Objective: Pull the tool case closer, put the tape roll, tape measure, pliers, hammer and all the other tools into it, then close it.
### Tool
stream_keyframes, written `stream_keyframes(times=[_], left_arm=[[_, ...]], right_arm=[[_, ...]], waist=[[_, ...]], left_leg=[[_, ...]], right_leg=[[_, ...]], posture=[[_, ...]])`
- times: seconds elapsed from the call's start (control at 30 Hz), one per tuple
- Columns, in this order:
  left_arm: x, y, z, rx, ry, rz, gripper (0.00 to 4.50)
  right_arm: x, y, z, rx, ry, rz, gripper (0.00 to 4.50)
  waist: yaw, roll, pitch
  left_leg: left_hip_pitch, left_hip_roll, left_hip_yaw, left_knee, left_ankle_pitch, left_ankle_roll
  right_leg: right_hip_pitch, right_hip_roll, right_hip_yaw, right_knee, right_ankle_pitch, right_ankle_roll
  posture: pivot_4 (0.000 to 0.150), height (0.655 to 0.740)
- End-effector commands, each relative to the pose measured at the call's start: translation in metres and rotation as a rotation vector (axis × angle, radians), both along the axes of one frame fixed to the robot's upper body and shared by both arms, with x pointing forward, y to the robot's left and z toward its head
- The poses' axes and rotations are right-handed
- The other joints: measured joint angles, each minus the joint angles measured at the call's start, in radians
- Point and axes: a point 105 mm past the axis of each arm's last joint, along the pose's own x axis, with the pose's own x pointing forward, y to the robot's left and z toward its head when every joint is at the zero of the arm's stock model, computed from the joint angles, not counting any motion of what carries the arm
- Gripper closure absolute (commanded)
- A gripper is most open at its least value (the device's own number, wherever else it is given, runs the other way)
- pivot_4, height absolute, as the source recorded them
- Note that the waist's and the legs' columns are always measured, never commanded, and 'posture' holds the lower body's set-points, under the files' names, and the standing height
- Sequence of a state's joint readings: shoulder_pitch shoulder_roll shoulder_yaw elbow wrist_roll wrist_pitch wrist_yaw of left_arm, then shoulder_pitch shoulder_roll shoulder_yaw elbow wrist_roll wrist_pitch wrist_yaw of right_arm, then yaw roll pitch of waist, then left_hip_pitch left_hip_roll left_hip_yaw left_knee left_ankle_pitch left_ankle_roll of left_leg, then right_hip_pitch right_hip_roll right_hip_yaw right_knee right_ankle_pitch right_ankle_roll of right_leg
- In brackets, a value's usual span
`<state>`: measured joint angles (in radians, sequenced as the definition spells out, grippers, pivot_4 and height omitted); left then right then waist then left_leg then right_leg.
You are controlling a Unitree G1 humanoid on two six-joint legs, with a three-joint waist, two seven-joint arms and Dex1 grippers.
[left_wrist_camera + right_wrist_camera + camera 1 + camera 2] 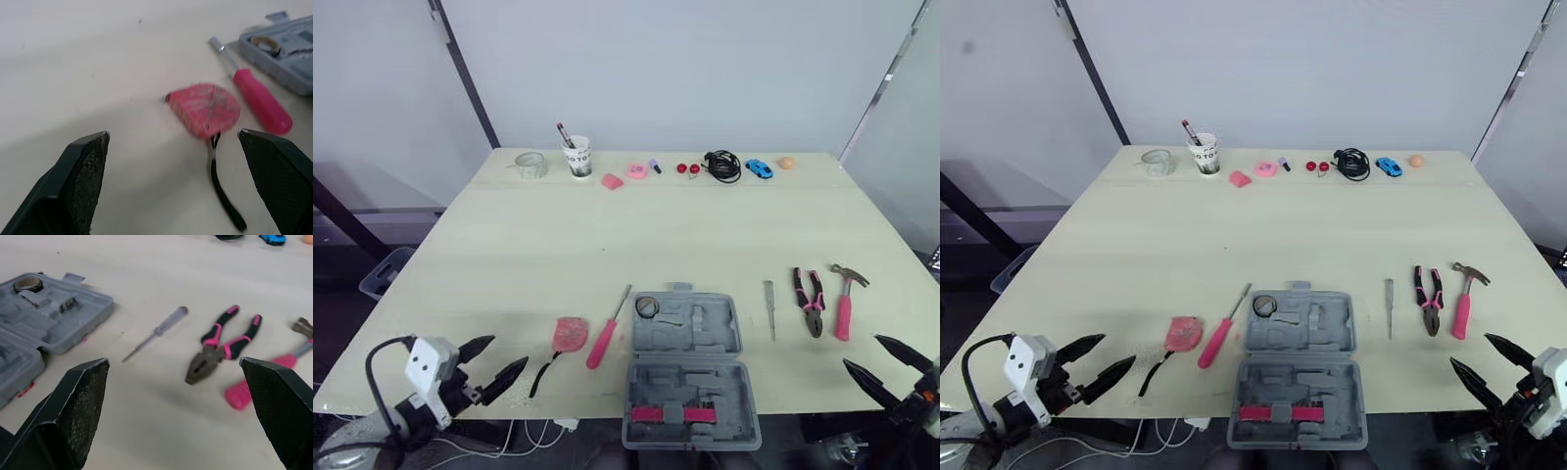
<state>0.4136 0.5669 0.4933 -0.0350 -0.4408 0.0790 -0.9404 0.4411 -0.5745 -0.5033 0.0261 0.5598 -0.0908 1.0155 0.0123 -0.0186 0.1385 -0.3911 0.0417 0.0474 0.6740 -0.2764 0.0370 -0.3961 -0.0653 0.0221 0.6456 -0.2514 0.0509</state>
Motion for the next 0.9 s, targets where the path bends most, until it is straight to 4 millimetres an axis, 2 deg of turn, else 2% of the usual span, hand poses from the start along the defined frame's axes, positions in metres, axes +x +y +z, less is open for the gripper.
stream_keyframes(times=[0.03,0.27,0.47,0.63,0.8,0.9], left_arm=[[-0.007,0.001,0.006,0.004,-0.032,0.024,0.04],[-0.013,-0.011,0.002,0.001,0.015,-0.051,0.04],[-0.004,-0.034,0.002,0.009,0.001,-0.101,0.04],[0.001,-0.061,-0.016,-0.012,0.038,-0.071,0.04],[0.010,-0.071,-0.024,-0.024,0.045,0.001,0.04],[0.015,-0.072,-0.027,0.003,0.056,0.033,0.04]], right_arm=[[-0.011,-0.016,0.003,-0.020,-0.003,-0.030,0.00],[-0.008,-0.016,0.001,-0.028,-0.010,-0.007,0.00],[-0.003,0.003,0.004,-0.068,-0.033,0.122,0.00],[0.002,0.045,0.023,-0.036,-0.093,0.338,0.00],[0.006,0.092,0.060,0.023,-0.169,0.555,0.00],[0.002,0.112,0.066,-0.018,-0.171,0.712,0.00]], waist=[[0.001,-0.001,-0.001],[0.000,0.000,-0.001],[0.000,0.001,-0.001],[0.000,0.003,-0.002],[0.001,0.001,-0.003],[0.001,0.002,-0.003]], left_leg=[[0.000,0.000,0.000,-0.002,0.000,0.000],[0.000,0.000,0.000,-0.003,0.000,0.000],[0.000,-0.001,0.001,-0.003,0.000,0.000],[0.000,-0.001,0.001,-0.003,0.000,0.000],[0.000,-0.001,0.000,-0.003,0.000,0.000],[0.000,-0.001,0.000,-0.003,0.000,0.000]], right_leg=[[0.000,0.000,0.000,-0.002,0.000,0.000],[0.000,-0.005,-0.003,-0.003,0.000,0.000],[0.000,-0.005,-0.006,-0.003,0.000,0.000],[0.000,-0.005,-0.006,-0.003,0.000,0.000],[0.000,-0.004,-0.008,-0.003,0.000,0.000],[0.000,-0.003,-0.008,-0.003,0.000,0.000]], posture=[[0.150,0.7400],[0.150,0.7400],[0.150,0.7400],[0.150,0.7400],[0.150,0.7400],[0.150,0.7400]])
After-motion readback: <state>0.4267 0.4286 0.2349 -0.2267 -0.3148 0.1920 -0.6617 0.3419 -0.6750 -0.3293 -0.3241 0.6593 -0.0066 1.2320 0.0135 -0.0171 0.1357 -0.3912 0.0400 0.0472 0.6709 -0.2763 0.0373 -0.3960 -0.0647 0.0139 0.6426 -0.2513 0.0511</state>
